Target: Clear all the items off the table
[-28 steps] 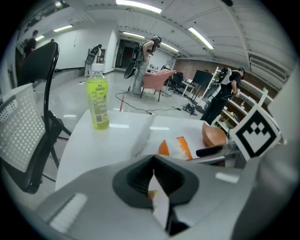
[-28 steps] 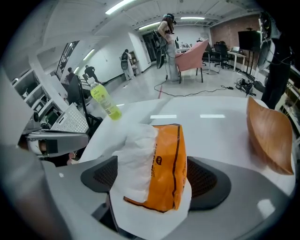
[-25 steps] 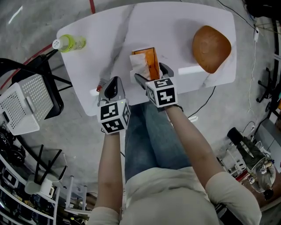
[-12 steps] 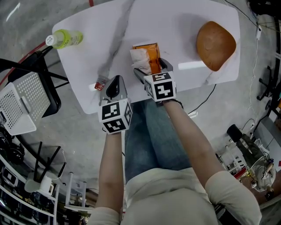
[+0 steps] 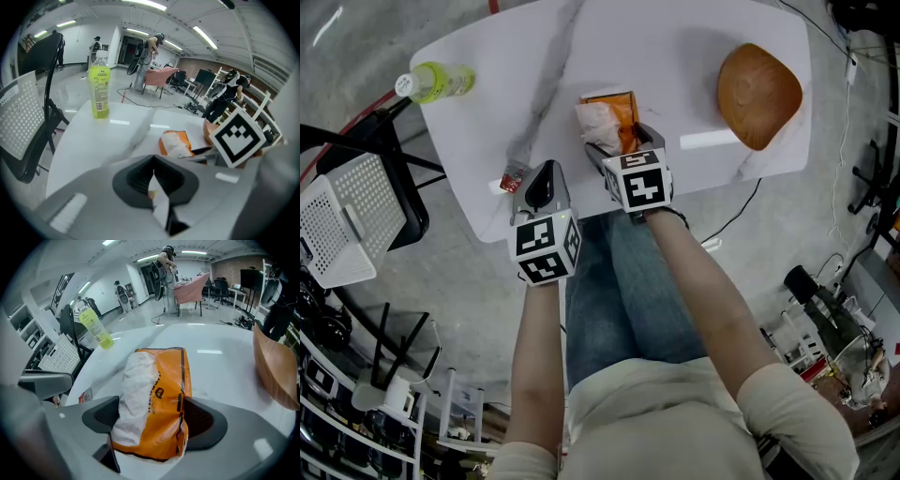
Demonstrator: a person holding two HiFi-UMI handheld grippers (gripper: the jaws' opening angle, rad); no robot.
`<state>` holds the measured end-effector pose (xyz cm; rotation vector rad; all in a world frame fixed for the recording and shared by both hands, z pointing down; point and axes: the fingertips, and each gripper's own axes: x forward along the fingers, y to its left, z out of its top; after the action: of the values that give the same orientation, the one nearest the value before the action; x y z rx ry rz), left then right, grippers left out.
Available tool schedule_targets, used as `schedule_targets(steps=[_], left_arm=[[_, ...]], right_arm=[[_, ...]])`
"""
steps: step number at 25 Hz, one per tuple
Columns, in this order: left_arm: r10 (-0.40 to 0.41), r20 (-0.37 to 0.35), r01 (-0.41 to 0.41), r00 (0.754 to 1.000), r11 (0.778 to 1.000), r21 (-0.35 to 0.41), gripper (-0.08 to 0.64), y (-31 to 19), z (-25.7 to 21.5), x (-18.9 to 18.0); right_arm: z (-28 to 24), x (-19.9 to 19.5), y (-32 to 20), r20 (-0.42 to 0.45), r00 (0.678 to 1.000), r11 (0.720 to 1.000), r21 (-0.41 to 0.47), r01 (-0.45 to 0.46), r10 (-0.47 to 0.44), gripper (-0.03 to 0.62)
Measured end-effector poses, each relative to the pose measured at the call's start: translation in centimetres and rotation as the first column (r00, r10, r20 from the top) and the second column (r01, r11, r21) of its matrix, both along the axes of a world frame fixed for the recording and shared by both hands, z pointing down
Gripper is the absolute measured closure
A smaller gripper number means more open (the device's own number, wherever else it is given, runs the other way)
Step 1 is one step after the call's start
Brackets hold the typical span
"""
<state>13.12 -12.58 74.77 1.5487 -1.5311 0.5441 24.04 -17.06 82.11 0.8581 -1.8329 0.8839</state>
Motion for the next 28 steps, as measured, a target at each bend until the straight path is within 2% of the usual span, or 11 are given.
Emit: schedule_targets(steps=[6, 10, 12, 18, 28], left_arm=[[0.005, -0.002, -0.005, 1.0, 1.0, 0.008, 0.551, 0.0, -0.8, 0.5], [0.008, 0.001, -0.008, 1.0, 1.0, 0.017, 0.551, 0.2, -1.4, 0.6], [0.009, 0.001, -0.009, 1.0, 1.0, 0.021, 0.551, 0.2, -1.6, 0.5], [0.016, 0.006, -0.016, 1.0, 0.999, 0.036, 0.551, 0.4, -2.9, 0.8], [0.024, 0.013, -0.025, 1.0, 0.998, 0.052, 0.551, 1.5, -4.7, 0.7]], right_arm=[[-0.6, 0.7, -0.2, -0.017, 1.0, 1.0, -0.016, -0.005, 0.005, 0.247], [-1.5, 0.7, -0.3, -0.01, 1.0, 1.0, -0.005, -0.017, 0.017, 0.357], [-1.8, 0.6, -0.4, -0.009, 1.0, 1.0, -0.002, -0.023, 0.023, 0.38], [-3.1, 1.0, -0.3, -0.027, 1.0, 1.0, 0.014, -0.001, 0.001, 0.414], [-5.6, 0.9, 0.9, -0.007, 1.0, 0.999, 0.044, -0.017, 0.017, 0.428]])
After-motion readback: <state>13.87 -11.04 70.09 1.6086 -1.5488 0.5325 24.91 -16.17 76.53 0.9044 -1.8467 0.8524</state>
